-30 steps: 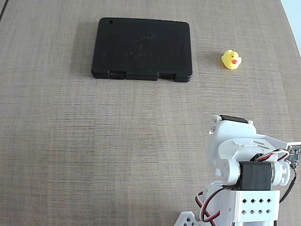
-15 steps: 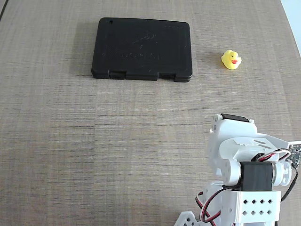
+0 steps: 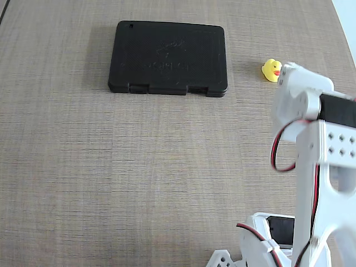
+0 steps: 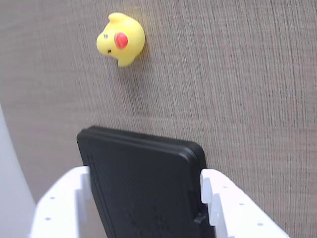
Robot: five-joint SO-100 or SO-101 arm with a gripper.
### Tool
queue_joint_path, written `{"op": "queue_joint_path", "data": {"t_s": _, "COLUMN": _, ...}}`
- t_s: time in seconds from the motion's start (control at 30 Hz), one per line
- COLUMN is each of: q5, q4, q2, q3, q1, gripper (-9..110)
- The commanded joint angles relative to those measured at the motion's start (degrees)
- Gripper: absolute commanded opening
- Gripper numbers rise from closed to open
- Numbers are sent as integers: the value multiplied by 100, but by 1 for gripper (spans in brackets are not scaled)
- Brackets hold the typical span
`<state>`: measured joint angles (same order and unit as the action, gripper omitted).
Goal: Grasp a duck and put it on the black surface.
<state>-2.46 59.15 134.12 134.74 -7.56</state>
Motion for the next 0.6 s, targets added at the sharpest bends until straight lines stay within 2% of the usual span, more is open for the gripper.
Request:
{"op": "queue_joint_path", "data": {"t_s": 0.0, "q5": -26, "q4": -132, "q2": -1819, "q3": -1143, "q1": -229, "gripper": 38}}
{"op": "queue_joint_path", "data": {"t_s": 0.1, "q5": -35, "q4": -132, "q2": -2892, "q3": -1898, "q1": -325, "gripper": 40}}
{"op": "queue_joint_path", "data": {"t_s": 0.3, "q5": -35, "q4": -70, "q2": -4799, "q3": -3366, "q1": -281, "gripper": 38}}
{"op": "queue_joint_path", "data": {"t_s": 0.57, "q5": -44, "q4": -44, "q2": -6504, "q3": -4676, "q1": -264, "gripper": 35}}
